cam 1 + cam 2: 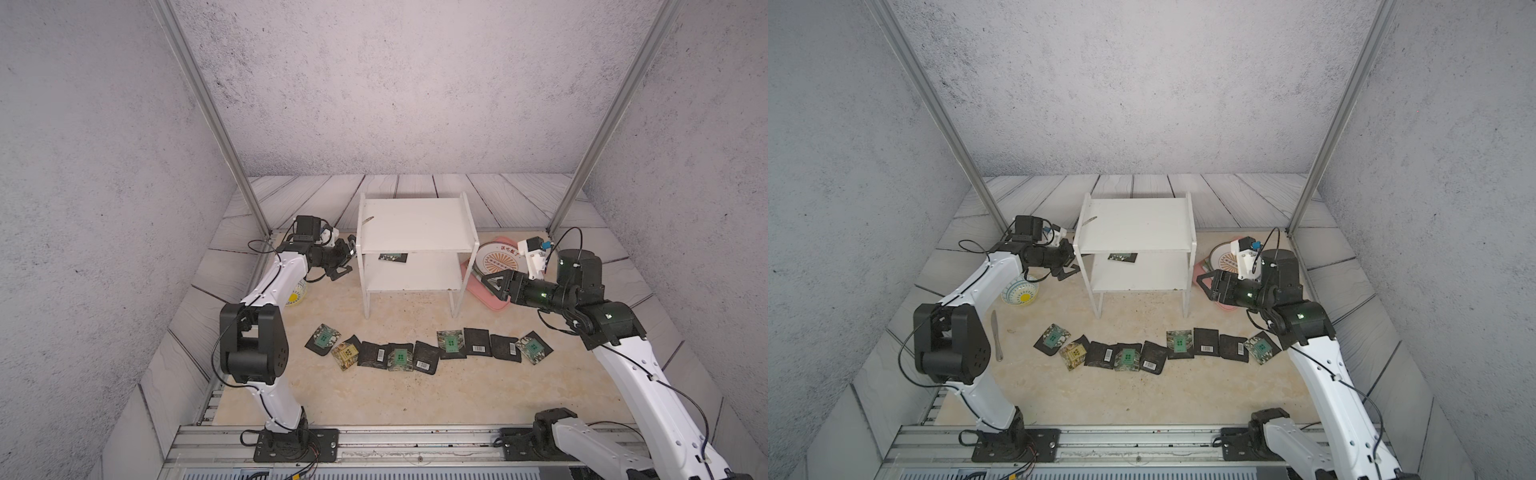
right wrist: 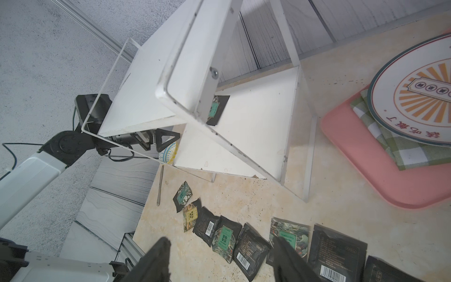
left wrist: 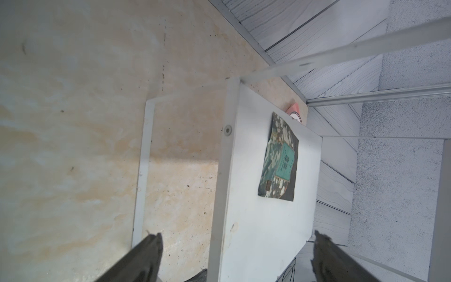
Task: Remove the tea bags from the shelf
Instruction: Pick up the tea bag from the shelf.
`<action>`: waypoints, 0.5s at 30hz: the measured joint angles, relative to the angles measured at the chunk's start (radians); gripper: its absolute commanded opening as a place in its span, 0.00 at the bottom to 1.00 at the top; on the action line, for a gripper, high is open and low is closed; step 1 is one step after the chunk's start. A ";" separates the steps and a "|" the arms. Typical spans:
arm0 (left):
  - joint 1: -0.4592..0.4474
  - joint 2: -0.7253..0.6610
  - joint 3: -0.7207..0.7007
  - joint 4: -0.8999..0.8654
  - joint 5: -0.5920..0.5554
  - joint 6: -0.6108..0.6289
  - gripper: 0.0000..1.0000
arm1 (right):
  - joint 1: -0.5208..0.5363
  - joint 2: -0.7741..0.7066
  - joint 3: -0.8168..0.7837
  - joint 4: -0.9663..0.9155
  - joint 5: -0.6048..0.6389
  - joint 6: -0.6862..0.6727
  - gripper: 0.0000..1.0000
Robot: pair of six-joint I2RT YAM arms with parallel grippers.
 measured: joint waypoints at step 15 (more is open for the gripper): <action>-0.051 0.207 0.158 -0.001 0.115 0.040 1.00 | -0.009 0.000 -0.043 0.008 0.011 0.015 0.69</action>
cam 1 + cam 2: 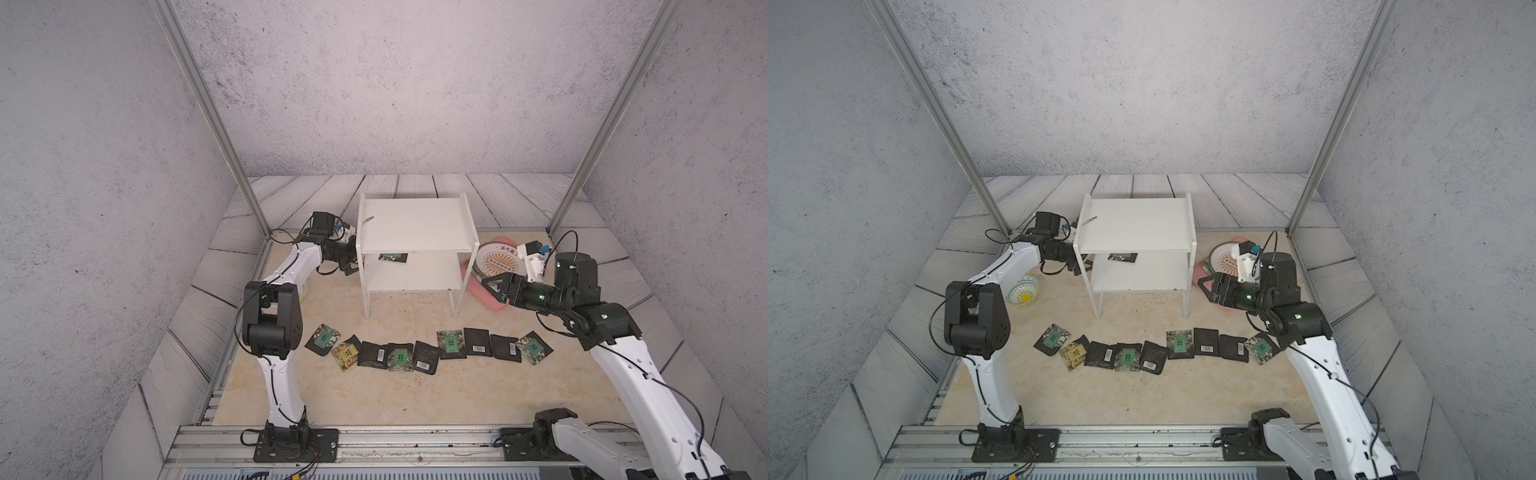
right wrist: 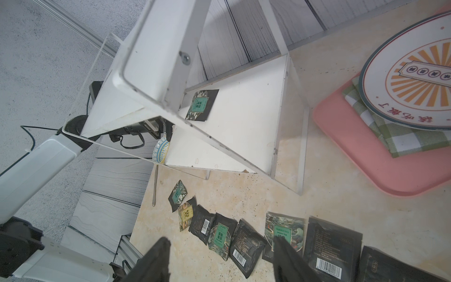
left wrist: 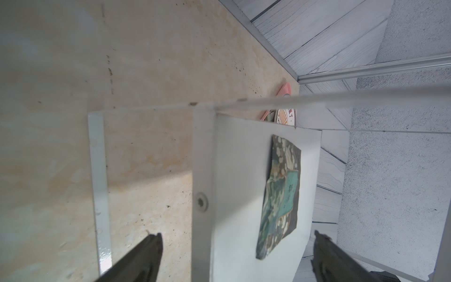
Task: Remove the tea bags from the shelf
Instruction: Pick up the tea bag from the shelf.
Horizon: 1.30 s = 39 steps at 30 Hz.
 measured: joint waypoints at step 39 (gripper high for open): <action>0.056 -0.145 -0.214 0.000 -0.005 0.038 0.49 | -0.022 -0.011 -0.102 0.045 0.003 0.037 0.69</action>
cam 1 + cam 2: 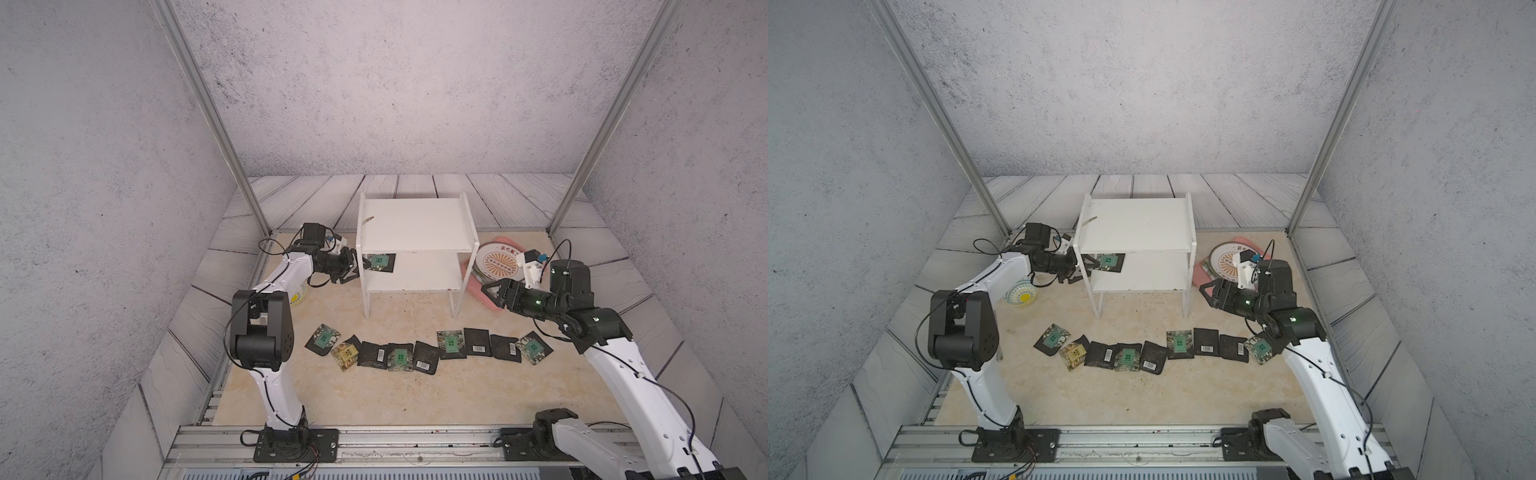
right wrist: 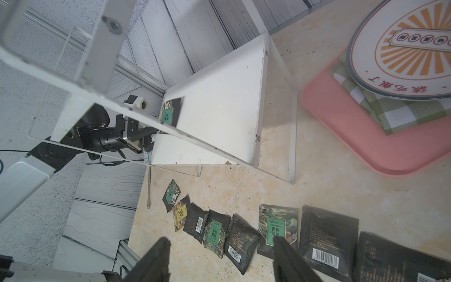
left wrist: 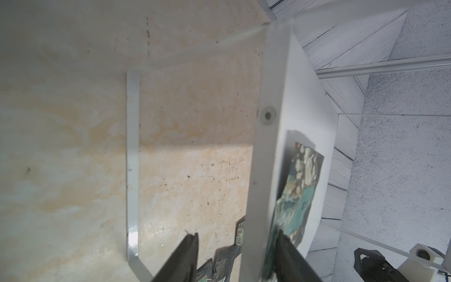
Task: Remove the tea bags from the shelf
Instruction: Pick up the tea bag from the shelf.
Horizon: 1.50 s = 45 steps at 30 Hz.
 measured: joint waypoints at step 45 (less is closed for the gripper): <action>0.014 -0.089 -0.067 0.031 0.069 -0.058 0.62 | -0.011 -0.024 -0.067 0.047 -0.027 0.043 0.69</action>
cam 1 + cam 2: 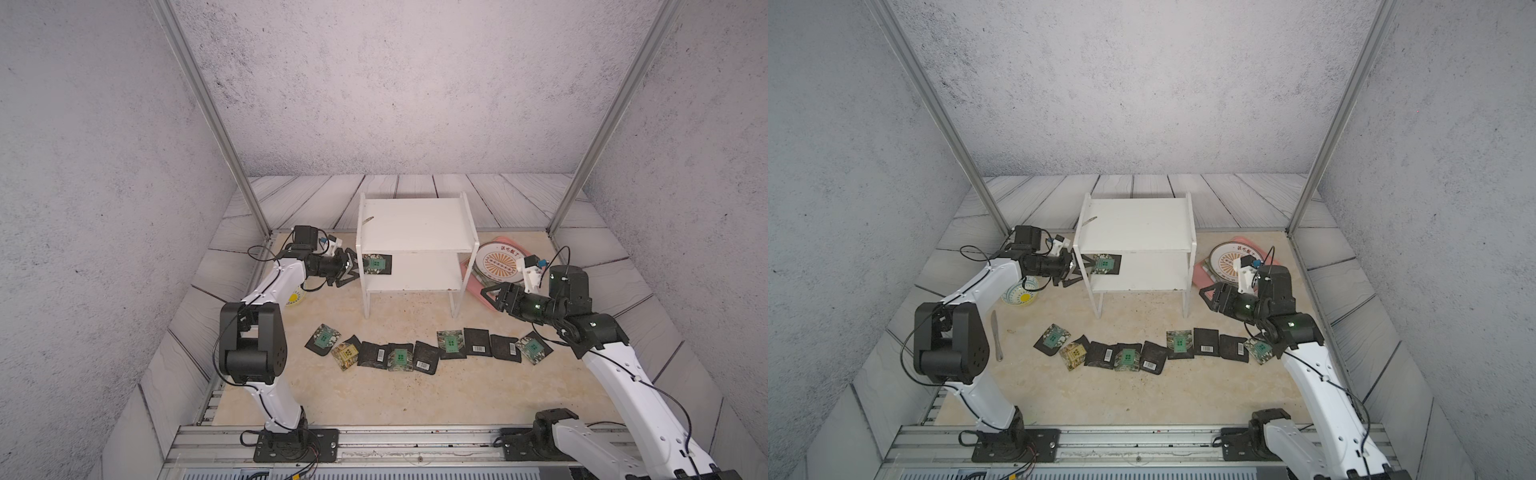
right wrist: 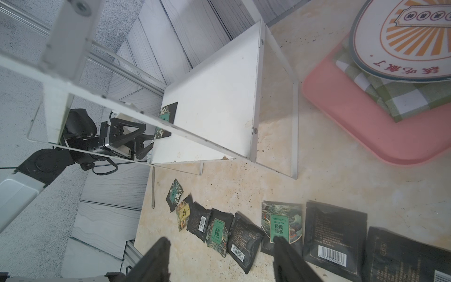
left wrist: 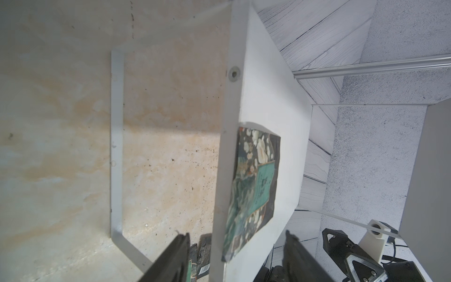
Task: Remove the tea bags from the shelf
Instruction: Pick up the tea bag from the shelf.
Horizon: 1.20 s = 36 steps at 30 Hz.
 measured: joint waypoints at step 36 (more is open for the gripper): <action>0.033 -0.077 -0.051 -0.007 -0.013 0.016 0.00 | -0.006 0.000 -0.021 0.013 -0.027 0.011 0.69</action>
